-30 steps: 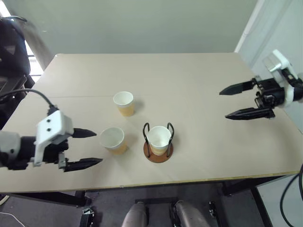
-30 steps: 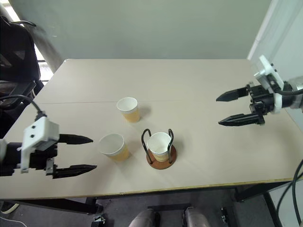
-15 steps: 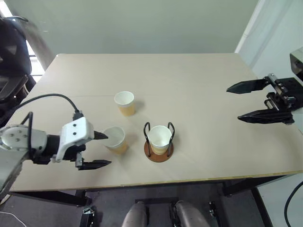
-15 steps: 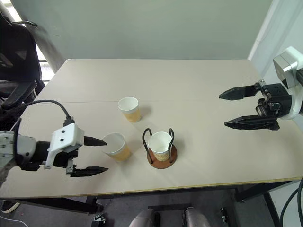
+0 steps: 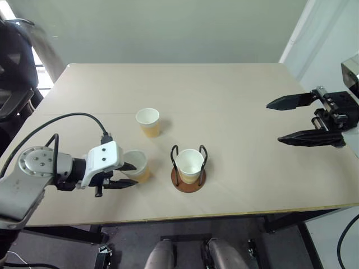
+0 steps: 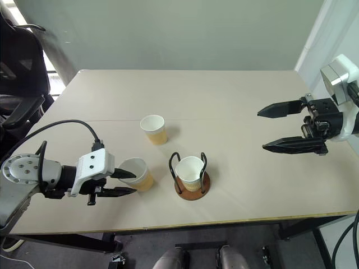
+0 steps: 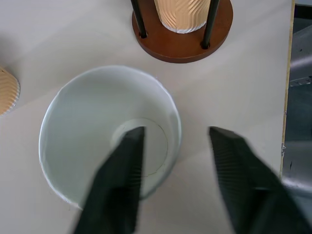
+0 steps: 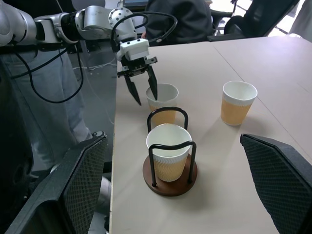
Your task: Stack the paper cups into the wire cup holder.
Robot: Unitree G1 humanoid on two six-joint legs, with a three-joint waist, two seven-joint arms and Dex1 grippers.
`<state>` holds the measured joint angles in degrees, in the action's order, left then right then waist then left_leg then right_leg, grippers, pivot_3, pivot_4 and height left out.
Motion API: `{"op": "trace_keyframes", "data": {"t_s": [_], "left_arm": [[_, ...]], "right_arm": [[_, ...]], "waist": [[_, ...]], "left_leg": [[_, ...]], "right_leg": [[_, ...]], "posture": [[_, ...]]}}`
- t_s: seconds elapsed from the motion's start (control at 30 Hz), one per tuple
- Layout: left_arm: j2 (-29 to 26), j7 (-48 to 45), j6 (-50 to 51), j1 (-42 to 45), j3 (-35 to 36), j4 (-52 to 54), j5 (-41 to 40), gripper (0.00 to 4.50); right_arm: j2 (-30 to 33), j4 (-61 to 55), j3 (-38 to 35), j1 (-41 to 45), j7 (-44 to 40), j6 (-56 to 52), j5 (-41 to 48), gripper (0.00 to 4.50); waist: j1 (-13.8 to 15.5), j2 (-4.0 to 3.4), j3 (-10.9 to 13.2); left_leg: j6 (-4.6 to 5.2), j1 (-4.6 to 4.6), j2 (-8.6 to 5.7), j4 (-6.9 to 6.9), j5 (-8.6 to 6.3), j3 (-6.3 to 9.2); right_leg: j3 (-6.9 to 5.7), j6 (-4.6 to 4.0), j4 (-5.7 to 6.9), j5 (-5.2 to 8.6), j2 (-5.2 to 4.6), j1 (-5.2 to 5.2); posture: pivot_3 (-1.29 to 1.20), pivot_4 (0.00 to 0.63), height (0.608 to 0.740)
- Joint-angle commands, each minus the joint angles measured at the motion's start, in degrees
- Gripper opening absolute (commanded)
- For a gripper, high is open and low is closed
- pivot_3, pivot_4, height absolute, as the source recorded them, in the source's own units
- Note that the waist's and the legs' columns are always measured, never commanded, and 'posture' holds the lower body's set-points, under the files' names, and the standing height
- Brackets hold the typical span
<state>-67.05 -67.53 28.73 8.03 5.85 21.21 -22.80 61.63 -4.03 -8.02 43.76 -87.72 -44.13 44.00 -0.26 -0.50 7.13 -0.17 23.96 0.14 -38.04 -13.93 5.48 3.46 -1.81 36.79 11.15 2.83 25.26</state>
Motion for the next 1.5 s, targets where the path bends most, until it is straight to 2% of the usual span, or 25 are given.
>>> {"op": "trace_keyframes", "data": {"t_s": [0.03, 0.1, 0.33, 0.43, 0.53, 0.63, 0.73, 0.8, 0.97, 1.13, 1.4, 1.5], "left_arm": [[-0.89, -0.92, -0.59, 1.12, 1.67, 0.06, -0.11, 0.64], [-0.99, -1.36, -0.58, 1.68, 1.81, -0.08, -0.31, 0.06], [-4.41, -7.64, 4.39, 8.15, 4.94, 3.99, -9.36, 0.06], [-4.93, -8.93, 4.24, 18.38, 2.80, 2.00, -10.89, 0.06], [-1.51, -10.09, 4.60, 33.54, -2.64, -0.51, -11.28, 0.06], [6.46, -13.20, 3.78, 48.12, -9.14, -4.51, -11.15, 0.06], [12.69, -16.62, 1.84, 54.78, -13.97, -9.41, -9.02, 0.06], [14.96, -18.58, -0.77, 56.15, -16.87, -12.90, -5.93, 0.06], [17.58, -24.45, -5.14, 55.48, -21.51, -13.77, -3.24, 0.06], [18.42, -24.97, -6.41, 55.74, -23.37, -13.57, -4.72, 0.06], [16.27, -24.97, -7.27, 54.85, -27.15, -11.52, -7.18, 0.06], [16.50, -24.97, -9.11, 54.40, -28.44, -12.42, -5.44, 0.06]], "right_arm": [[1.24, -1.21, -2.84, 0.18, -0.03, 0.00, 1.68, 4.50], [1.37, -1.34, -3.04, -0.25, -0.35, 0.31, 1.81, 4.50], [1.86, -2.59, -5.03, -2.45, -1.13, 1.50, 2.92, 4.50], [2.10, -2.87, -5.59, -2.72, -0.89, 1.67, 3.24, 4.50], [2.61, -3.16, -6.10, -2.62, -0.80, 1.80, 3.62, 4.50], [3.57, -4.11, -7.48, -2.98, -0.62, 1.09, 4.74, 4.50], [4.49, -4.99, -8.84, -4.41, 0.10, 0.81, 5.15, 4.50], [4.81, -5.82, -9.65, -5.40, 0.92, 0.59, 5.51, 4.50], [5.90, -8.41, -12.59, -8.30, 3.08, -0.60, 6.76, 4.50], [6.73, -9.94, -14.85, -10.89, 4.58, -1.13, 7.35, 4.50], [7.29, -11.43, -15.87, -12.66, 5.87, -1.27, 7.99, 4.50], [7.47, -11.66, -15.93, -12.80, 6.17, -1.21, 8.19, 4.50]], "waist": [[0.00, 0.00, 0.00], [0.05, 0.00, 0.00], [0.22, 0.04, 0.02], [0.35, 0.03, 0.01], [0.62, 0.03, 0.02], [0.92, 0.01, 0.01], [0.94, -0.01, 0.00], [0.83, -0.06, 0.01], [0.51, -0.09, 0.02], [0.82, -0.09, 0.02], [1.18, -0.09, 0.02], [1.20, -0.10, 0.02]], "left_leg": [[0.01, 0.00, 0.00, 0.00, 0.00, 0.00], [0.02, 0.00, 0.00, -0.01, 0.01, -0.01], [0.07, 0.07, 0.00, -0.05, 0.05, 0.00], [0.09, 0.04, -0.02, -0.09, 0.06, -0.01], [0.17, 0.05, -0.02, -0.15, 0.11, 0.00], [0.25, 0.06, -0.08, -0.23, 0.16, 0.01], [0.30, 0.05, -0.12, -0.23, 0.18, -0.01], [0.35, 0.07, -0.09, -0.21, 0.16, -0.01], [0.46, 0.11, -0.08, -0.15, 0.09, -0.01], [0.71, 0.13, -0.09, -0.21, -0.05, -0.02], [0.86, 0.10, -0.10, -0.28, -0.15, -0.03], [0.87, 0.09, -0.11, -0.30, -0.15, -0.03]], "right_leg": [[0.00, 0.00, 0.00, 0.00, 0.00, 0.00], [0.00, 0.00, 0.00, 0.00, 0.00, 0.00], [-0.01, 0.04, 0.01, -0.02, 0.00, -0.01], [0.00, 0.07, 0.01, -0.04, 0.00, -0.06], [0.00, 0.08, 0.01, -0.05, 0.00, -0.08], [0.01, 0.16, -0.01, -0.09, -0.04, -0.15], [0.04, 0.33, -0.20, -0.16, -0.08, -0.28], [0.05, 0.94, -0.42, -0.52, -0.08, -0.35], [0.04, 1.21, -0.69, -0.60, -0.06, -0.36], [0.05, 1.48, -0.88, -0.54, -0.07, -0.56], [0.05, 1.60, -0.91, -0.48, -0.08, -0.70], [0.06, 1.61, -0.91, -0.47, -0.08, -0.71]], "posture": [[0.00, 0.150, 0.740], [0.00, 0.150, 0.740], [0.00, 0.150, 0.740], [0.00, 0.150, 0.740], [0.00, 0.150, 0.740], [0.00, 0.150, 0.740], [0.00, 0.150, 0.740], [0.00, 0.150, 0.740], [0.00, 0.150, 0.740], [0.00, 0.150, 0.740], [0.00, 0.150, 0.740], [0.00, 0.150, 0.740]]}}
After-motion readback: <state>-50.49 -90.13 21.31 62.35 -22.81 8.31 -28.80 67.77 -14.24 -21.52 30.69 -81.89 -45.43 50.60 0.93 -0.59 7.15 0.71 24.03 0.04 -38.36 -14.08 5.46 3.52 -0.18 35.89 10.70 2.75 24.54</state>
